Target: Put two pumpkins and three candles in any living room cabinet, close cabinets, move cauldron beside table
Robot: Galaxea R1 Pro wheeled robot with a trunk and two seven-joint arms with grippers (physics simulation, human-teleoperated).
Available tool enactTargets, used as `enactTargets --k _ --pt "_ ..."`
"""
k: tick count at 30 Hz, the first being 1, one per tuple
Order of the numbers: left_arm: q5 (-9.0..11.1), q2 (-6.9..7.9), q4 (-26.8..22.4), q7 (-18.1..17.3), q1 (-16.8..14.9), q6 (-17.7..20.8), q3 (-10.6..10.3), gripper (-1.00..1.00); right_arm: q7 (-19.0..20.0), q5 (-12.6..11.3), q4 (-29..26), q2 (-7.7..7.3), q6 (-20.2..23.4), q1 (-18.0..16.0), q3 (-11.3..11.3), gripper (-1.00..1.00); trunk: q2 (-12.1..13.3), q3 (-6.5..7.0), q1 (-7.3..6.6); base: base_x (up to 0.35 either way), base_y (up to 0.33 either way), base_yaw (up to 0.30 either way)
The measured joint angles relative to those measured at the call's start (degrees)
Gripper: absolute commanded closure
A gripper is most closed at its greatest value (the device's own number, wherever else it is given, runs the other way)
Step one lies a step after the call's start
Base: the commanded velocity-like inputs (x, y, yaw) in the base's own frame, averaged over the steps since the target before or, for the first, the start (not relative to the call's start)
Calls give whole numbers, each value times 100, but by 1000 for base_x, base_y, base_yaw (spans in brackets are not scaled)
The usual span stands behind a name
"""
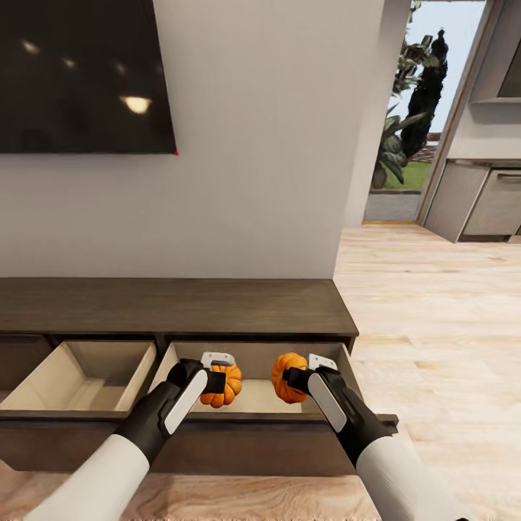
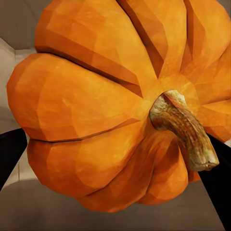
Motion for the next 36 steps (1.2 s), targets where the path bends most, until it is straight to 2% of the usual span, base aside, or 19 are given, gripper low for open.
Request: enactTargets --k 2,32,36 --pt "3 -1 -1 0 1 -1 0 100 0 -1 -1 1 0 0 0 100 -3 -44 5 0 0 0" --pt "7 -2 -3 -1 -4 -2 0 100 2 2 -5 0 -2 -1 0 100 -4 -45 4 24 0 0" --pt "23 -5 17 -8 -4 7 1 100 -4 -9 -4 0 170 -2 2 100 -3 -45 3 116 36 0"
